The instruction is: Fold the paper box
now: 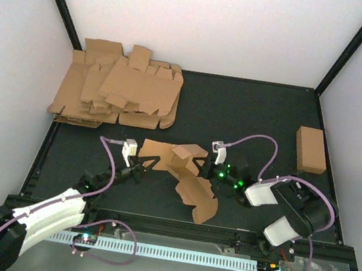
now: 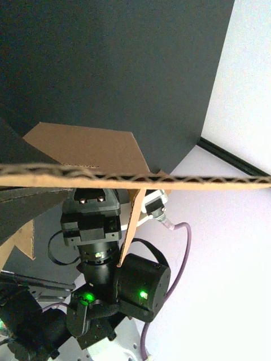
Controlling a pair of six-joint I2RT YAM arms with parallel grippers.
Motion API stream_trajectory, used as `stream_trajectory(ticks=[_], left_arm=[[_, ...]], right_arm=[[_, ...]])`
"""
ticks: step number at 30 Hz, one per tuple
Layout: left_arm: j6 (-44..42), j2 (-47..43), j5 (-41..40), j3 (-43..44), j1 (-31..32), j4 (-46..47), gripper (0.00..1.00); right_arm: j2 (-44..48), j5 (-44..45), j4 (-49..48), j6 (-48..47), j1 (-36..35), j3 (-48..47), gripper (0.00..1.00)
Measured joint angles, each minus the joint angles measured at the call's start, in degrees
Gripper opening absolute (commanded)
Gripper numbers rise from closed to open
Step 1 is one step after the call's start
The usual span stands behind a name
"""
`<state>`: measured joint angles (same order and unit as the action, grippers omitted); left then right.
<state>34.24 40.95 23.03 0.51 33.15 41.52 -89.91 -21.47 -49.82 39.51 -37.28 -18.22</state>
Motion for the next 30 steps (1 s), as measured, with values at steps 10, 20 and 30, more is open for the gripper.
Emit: stream_trajectory(ticks=[10, 20, 30], left_arm=[[2.2, -1.2, 2.4, 0.0, 0.3, 2.7, 0.02], [4.0, -3.5, 2.8, 0.0, 0.7, 3.5, 0.02], [8.3, -5.5, 2.8, 0.0, 0.7, 8.6, 0.01]], right_arm=[[7.5, 5.6, 0.0, 0.0, -0.8, 1.1, 0.18], [7.7, 6.1, -1.7, 0.3, -2.5, 0.9, 0.35], [17.0, 6.4, -3.5, 1.8, -2.5, 1.7, 0.3]])
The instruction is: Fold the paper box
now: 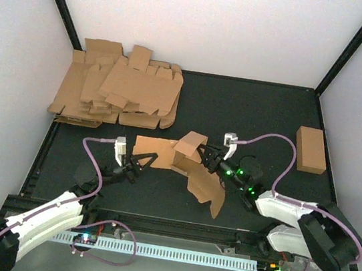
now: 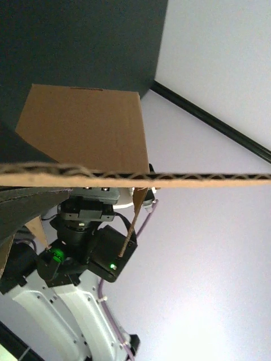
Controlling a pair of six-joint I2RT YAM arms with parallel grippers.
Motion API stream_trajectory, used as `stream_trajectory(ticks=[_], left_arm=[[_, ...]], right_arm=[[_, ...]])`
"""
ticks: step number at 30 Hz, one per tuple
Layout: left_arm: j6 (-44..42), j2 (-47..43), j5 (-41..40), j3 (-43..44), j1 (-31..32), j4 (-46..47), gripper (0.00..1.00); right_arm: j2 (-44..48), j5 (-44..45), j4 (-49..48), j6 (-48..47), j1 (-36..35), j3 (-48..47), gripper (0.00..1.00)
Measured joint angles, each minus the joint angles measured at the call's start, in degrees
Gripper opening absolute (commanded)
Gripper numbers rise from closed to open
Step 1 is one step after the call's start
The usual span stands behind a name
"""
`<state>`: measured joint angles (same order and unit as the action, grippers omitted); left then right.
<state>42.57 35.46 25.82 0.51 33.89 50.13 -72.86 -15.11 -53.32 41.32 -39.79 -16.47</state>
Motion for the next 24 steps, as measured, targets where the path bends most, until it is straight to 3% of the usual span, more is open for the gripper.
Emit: stream_trajectory(ticks=[8, 13, 24], left_arm=[[3.3, -3.7, 1.0, 0.0, 0.0, 2.5, 0.02], [4.8, -4.8, 3.5, 0.0, 0.0, 3.7, 0.02], [7.7, -3.5, 7.4, 0.0, 0.0, 9.6, 0.02]], right_arm=[[7.5, -1.1, 0.8, -0.5, 0.0, -0.1, 0.37], [9.7, -1.5, 3.4, -1.4, 0.0, -0.2, 0.36], [9.1, -4.0, 4.5, -1.7, 0.0, -0.4, 0.47]])
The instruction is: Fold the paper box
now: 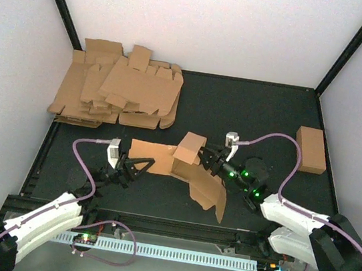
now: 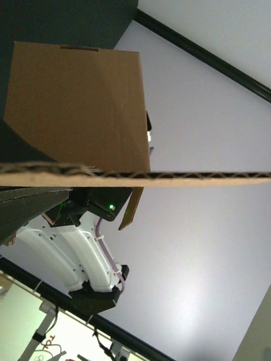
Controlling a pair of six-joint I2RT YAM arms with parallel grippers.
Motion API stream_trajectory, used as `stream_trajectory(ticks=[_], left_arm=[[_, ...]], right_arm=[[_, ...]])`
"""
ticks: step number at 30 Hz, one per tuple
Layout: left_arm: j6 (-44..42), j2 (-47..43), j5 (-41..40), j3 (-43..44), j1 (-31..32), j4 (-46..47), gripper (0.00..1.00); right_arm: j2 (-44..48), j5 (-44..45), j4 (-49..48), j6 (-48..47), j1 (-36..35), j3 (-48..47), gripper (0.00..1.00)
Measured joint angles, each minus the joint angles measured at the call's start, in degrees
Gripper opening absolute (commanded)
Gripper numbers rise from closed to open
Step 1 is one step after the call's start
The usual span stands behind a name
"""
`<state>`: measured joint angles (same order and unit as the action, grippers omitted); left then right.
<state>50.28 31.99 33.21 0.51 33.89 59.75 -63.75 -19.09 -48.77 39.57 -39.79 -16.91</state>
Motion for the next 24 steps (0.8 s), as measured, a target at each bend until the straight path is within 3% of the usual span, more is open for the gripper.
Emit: stream_trajectory(ticks=[10, 24], left_arm=[[2.2, 3.0, 2.6, 0.0, 0.1, 3.5, 0.02], [4.8, 5.9, 2.9, 0.0, 0.3, 9.1, 0.02]], right_arm=[[-0.4, -3.8, -2.8, 0.2, 0.0, -1.3, 0.44], [-1.0, -4.2, -6.5, 2.2, 0.0, -2.4, 0.3]])
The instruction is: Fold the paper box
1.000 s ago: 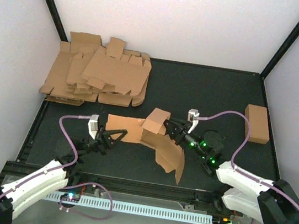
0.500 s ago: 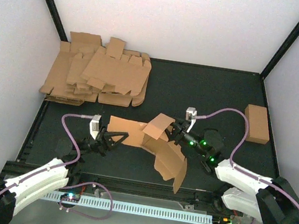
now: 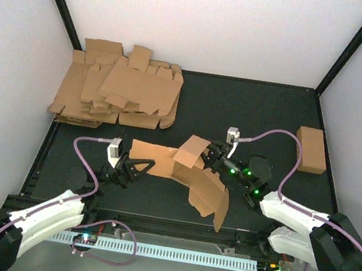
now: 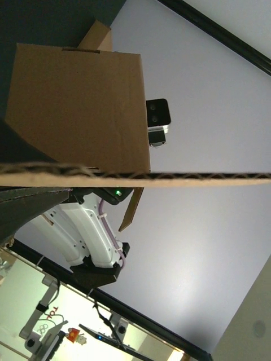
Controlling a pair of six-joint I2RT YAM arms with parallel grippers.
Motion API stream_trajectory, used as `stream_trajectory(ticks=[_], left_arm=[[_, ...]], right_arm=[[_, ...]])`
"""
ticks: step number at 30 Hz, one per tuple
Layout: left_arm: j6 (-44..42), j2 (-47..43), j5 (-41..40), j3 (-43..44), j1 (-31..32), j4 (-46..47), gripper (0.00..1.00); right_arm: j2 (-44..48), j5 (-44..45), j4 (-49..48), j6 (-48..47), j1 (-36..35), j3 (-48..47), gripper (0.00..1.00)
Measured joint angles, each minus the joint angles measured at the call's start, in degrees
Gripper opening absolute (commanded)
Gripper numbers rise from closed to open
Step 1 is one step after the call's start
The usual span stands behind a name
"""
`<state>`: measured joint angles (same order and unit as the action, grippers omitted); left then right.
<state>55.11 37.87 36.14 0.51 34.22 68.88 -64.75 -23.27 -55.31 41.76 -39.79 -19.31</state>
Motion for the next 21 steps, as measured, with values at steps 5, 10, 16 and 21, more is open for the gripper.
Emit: stream_trajectory(ticks=[5, 10, 16, 21], left_arm=[[1.3, 1.6, 0.0, 0.0, 0.0, 2.8, 0.02], [1.7, 2.0, 0.0, 0.0, 0.3, 3.6, 0.02], [1.6, 2.3, 0.0, 0.0, 0.8, 3.6, 0.02], [1.2, 2.8, -0.3, 0.0, 1.2, 3.6, 0.01]], right_arm=[[-0.2, -0.2, -0.7, 0.8, 0.0, -0.2, 0.18], [0.2, 0.1, -0.4, 0.2, -0.1, -0.2, 0.02], [4.1, 2.5, 4.6, -2.4, -0.7, -0.1, 0.02], [5.4, 3.7, 6.6, -3.3, -0.7, 0.3, 0.1]])
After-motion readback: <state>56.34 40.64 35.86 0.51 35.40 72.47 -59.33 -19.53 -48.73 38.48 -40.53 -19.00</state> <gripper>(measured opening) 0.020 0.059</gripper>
